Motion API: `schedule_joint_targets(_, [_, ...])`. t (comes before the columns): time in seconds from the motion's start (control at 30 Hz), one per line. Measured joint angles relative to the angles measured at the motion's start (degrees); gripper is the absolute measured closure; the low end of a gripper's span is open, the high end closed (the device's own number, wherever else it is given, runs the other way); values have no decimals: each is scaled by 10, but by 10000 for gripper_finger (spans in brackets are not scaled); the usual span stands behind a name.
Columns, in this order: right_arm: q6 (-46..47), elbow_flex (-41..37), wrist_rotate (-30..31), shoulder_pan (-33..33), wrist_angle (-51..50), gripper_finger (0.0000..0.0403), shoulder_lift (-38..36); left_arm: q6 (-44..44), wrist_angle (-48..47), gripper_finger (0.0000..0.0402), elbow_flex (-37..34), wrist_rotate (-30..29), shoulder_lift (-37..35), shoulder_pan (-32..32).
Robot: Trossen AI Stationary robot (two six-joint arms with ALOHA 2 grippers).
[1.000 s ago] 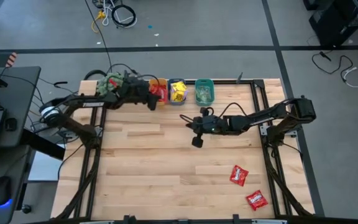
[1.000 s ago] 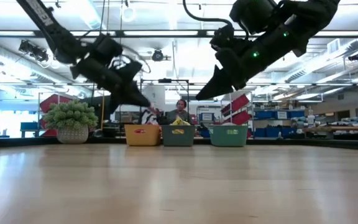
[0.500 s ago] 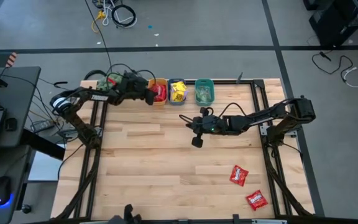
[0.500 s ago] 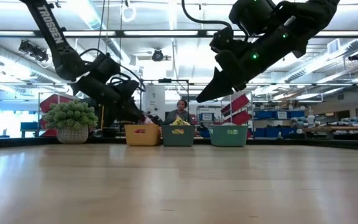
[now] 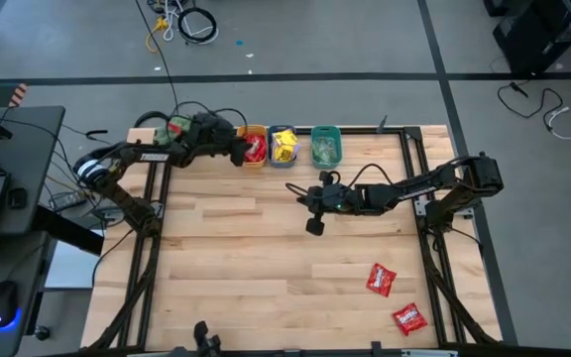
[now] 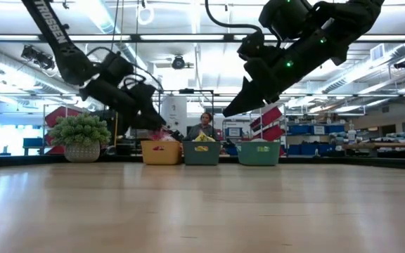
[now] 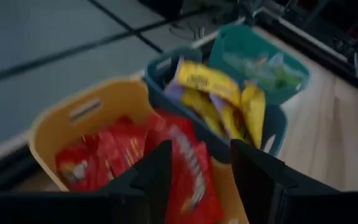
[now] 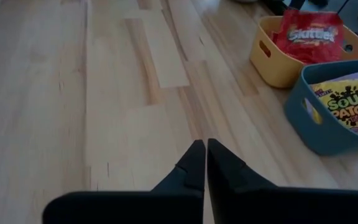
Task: Sort candy
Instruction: Put the red candy pack into the yellow bin
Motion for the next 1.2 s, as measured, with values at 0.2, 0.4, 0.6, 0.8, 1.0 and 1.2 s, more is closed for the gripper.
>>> schedule_joint_targets(0.2, [0,0,0,0,-1,402,0,30,-3,237,2,-27,-74,0])
schedule_joint_targets(0.4, [-1,0,0,0,0,402,0,30,-29,257,1,24,-75,-16])
schedule_joint_targets(0.6, [-2,0,0,0,13,402,0,29,-5,355,6,6,-9,-27])
schedule_joint_targets(0.8, [-2,0,0,0,17,402,0,25,-32,393,46,-5,59,-23])
schedule_joint_targets(1.0, [-2,0,0,0,16,401,0,47,-101,399,104,-51,108,-23])
schedule_joint_targets(1.2, [-2,0,0,0,14,402,0,73,-123,400,115,-100,116,-24])
